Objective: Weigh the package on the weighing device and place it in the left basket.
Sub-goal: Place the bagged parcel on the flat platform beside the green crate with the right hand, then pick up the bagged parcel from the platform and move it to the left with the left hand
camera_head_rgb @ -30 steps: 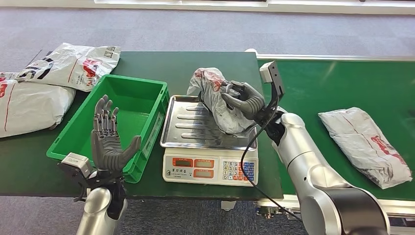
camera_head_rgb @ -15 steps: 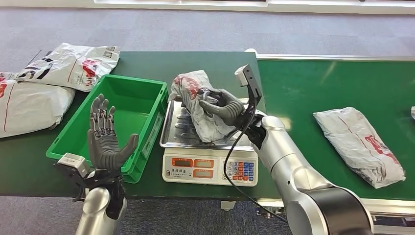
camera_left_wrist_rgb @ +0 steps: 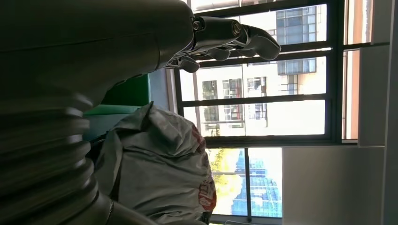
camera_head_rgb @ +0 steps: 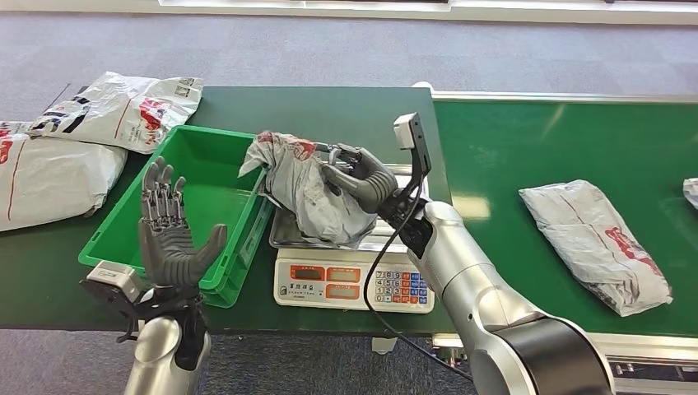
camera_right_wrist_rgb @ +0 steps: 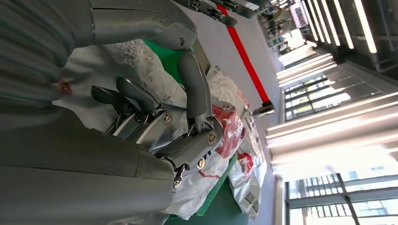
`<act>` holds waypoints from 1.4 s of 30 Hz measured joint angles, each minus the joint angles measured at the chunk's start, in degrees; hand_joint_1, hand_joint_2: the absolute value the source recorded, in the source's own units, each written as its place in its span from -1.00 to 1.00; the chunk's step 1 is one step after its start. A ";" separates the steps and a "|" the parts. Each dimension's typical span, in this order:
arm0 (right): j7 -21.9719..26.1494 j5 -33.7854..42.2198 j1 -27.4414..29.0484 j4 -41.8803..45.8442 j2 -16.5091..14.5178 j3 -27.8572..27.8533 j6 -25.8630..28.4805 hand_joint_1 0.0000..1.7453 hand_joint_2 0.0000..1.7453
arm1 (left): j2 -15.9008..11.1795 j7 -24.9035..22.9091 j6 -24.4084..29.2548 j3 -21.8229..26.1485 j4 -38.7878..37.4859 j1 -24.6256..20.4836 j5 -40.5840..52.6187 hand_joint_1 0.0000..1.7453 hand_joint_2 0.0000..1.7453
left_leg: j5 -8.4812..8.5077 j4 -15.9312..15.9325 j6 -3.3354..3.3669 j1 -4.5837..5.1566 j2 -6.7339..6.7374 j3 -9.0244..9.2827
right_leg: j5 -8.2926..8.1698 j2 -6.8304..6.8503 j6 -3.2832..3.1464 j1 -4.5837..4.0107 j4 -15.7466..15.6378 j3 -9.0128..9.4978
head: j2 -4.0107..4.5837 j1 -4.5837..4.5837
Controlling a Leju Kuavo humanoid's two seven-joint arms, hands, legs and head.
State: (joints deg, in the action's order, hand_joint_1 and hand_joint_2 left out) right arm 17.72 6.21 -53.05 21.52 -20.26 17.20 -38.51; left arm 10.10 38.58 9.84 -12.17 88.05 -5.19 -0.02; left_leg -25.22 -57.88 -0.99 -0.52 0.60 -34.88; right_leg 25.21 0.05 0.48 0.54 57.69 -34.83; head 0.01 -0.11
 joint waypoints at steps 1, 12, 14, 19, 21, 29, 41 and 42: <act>-0.45 -0.28 0.00 -0.01 0.00 0.30 0.04 1.00 1.00 | 0.00 0.00 0.01 0.00 0.02 -0.05 0.00 -1.00 1.00 | 0.00 0.00 0.00 0.00 0.00 0.00 | 0.00 -0.01 0.00 0.00 0.00 0.00 | 0.00 0.00; -6.90 -2.94 -0.33 -0.30 0.01 2.30 3.46 -1.00 1.00 | 0.00 -0.05 0.15 0.00 0.04 -0.19 0.14 -1.00 1.00 | 0.00 0.00 0.00 0.00 0.01 0.01 | 0.00 -0.02 -0.01 -0.03 0.00 -0.01 | 0.00 -0.01; -11.31 -6.49 -0.51 -0.61 0.05 3.56 8.15 -1.00 1.00 | 0.00 -0.35 0.28 0.02 0.18 -0.18 0.59 -1.00 1.00 | 0.00 0.00 0.00 0.00 0.01 0.02 | 0.00 -0.01 -0.01 -0.03 0.00 0.00 | 0.00 -0.01; -15.04 -14.43 -1.15 -1.12 1.32 8.52 17.96 -1.00 1.00 | -0.03 -2.11 1.51 0.21 0.77 -0.36 4.15 -1.00 1.00 | 0.01 0.00 -0.01 0.00 0.00 0.03 | -0.01 0.01 -0.01 -0.01 0.00 0.01 | 0.00 -0.01; -15.64 -15.75 -1.39 -1.15 2.31 9.55 19.77 -1.00 1.00 | -0.04 -3.42 2.42 0.21 0.91 -0.89 6.76 -1.00 1.00 | 0.02 -0.01 0.00 0.00 0.00 0.05 | -0.03 0.02 0.00 0.01 -0.01 0.03 | 0.00 0.00; -16.82 -23.05 -1.20 -1.07 7.48 12.20 25.85 -1.00 1.00 | -0.03 -12.26 4.62 -2.17 -0.65 -5.16 20.02 -1.00 1.00 | 0.03 -0.04 0.01 0.01 -0.03 0.08 | -0.07 0.01 0.04 0.06 -0.02 0.04 | 0.00 0.00; -5.50 -25.56 8.92 17.36 17.09 6.59 36.80 -1.00 1.00 | -0.49 -26.50 0.51 -5.81 -7.73 -15.82 32.24 -1.00 1.00 | 0.02 -0.07 0.02 0.02 -0.18 0.07 | -0.07 0.12 0.05 0.05 -0.02 0.04 | 0.00 0.01; -3.87 -24.80 10.55 20.43 17.68 5.15 37.69 -1.00 1.00 | -0.51 -27.81 -0.32 -6.29 -9.57 -17.25 33.63 -1.00 1.00 | 0.02 -0.07 0.02 0.02 -0.19 0.07 | -0.07 0.13 0.05 0.05 -0.02 0.04 | 0.00 0.01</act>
State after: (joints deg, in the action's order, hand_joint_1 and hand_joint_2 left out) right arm 13.85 -18.59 -42.50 41.96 -2.58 22.34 -0.81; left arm 9.58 10.76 9.51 -18.46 78.48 -22.44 33.61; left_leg -25.20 -57.95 -0.97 -0.50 0.41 -34.81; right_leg 25.13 0.18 0.53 0.59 57.66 -34.79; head 0.01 -0.10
